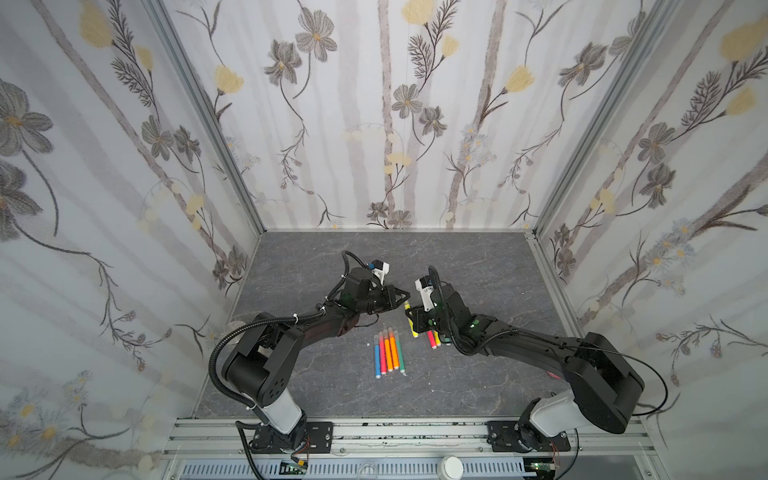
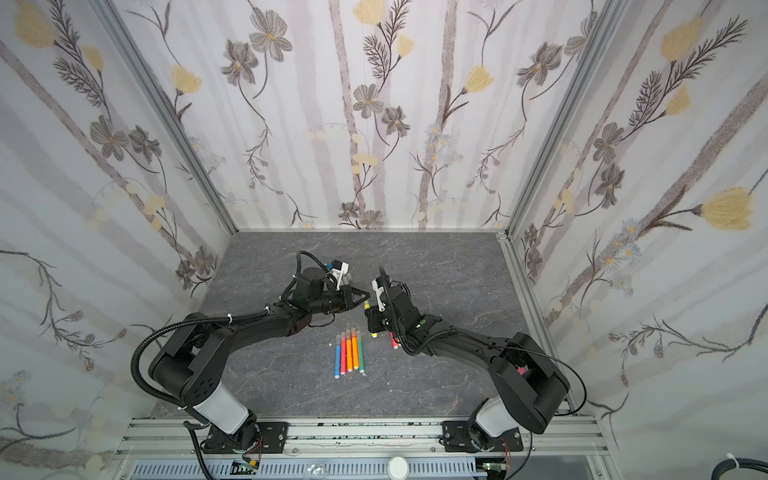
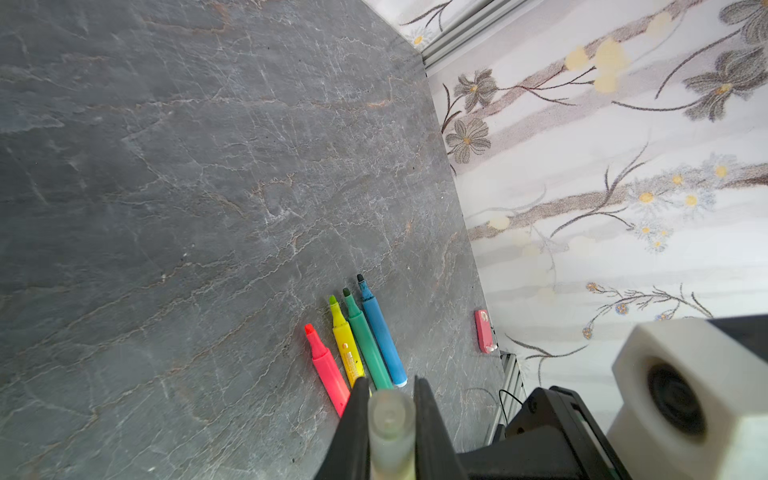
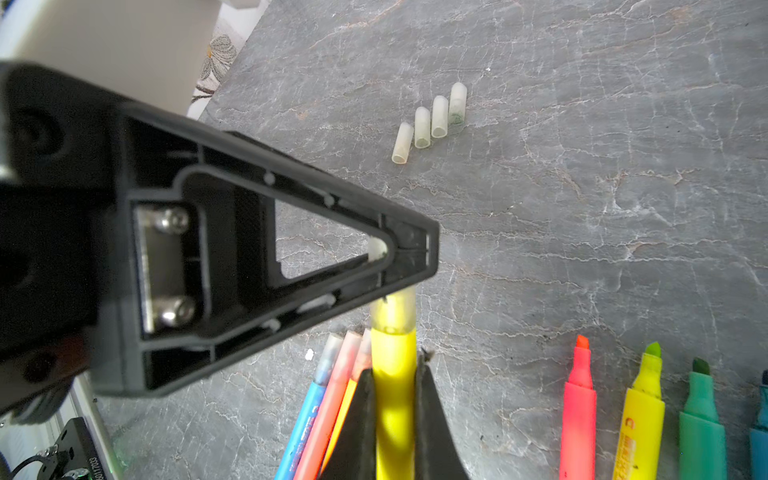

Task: Open the pen caps
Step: 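Close the left gripper on the lime highlighter's frosted cap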

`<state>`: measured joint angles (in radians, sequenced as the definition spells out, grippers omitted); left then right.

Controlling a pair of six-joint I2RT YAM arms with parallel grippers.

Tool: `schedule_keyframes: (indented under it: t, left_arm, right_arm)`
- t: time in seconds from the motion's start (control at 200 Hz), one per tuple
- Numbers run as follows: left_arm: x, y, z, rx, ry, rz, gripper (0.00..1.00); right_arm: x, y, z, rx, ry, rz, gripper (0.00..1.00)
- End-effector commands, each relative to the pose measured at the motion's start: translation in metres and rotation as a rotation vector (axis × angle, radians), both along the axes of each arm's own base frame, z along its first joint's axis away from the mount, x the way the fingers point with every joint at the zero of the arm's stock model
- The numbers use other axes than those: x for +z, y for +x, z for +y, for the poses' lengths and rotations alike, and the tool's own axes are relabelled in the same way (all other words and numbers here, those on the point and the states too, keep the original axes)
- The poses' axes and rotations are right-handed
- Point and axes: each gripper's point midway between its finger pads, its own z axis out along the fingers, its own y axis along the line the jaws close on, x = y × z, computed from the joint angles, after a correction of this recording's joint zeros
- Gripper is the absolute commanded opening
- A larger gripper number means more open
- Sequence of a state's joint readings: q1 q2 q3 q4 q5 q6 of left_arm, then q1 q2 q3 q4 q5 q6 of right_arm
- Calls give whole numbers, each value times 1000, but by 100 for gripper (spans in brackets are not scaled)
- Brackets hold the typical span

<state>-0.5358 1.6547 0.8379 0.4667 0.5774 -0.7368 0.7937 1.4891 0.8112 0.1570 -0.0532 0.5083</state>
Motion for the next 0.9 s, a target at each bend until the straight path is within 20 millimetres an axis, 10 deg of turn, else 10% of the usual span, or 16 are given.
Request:
schedule_keyframes:
  t: [0.0,0.28,0.729,0.894]
  left_arm:
    - [3,3,-1,-2,-3,-17,13]
    - [-2,2,-1,-6,2,-7,21]
    - [3,-1,-4,-19,-20,-9,0]
    - [8,-1,-5,-22,-41,-11,0]
  right_arm:
    - [14,5,7,3,47,-36,0]
    - [17,7,6,-8,56,-46,0]
    - [11,9,7,-11,49,-37,0]
    - [11,9,6,-13,56,-41,21]
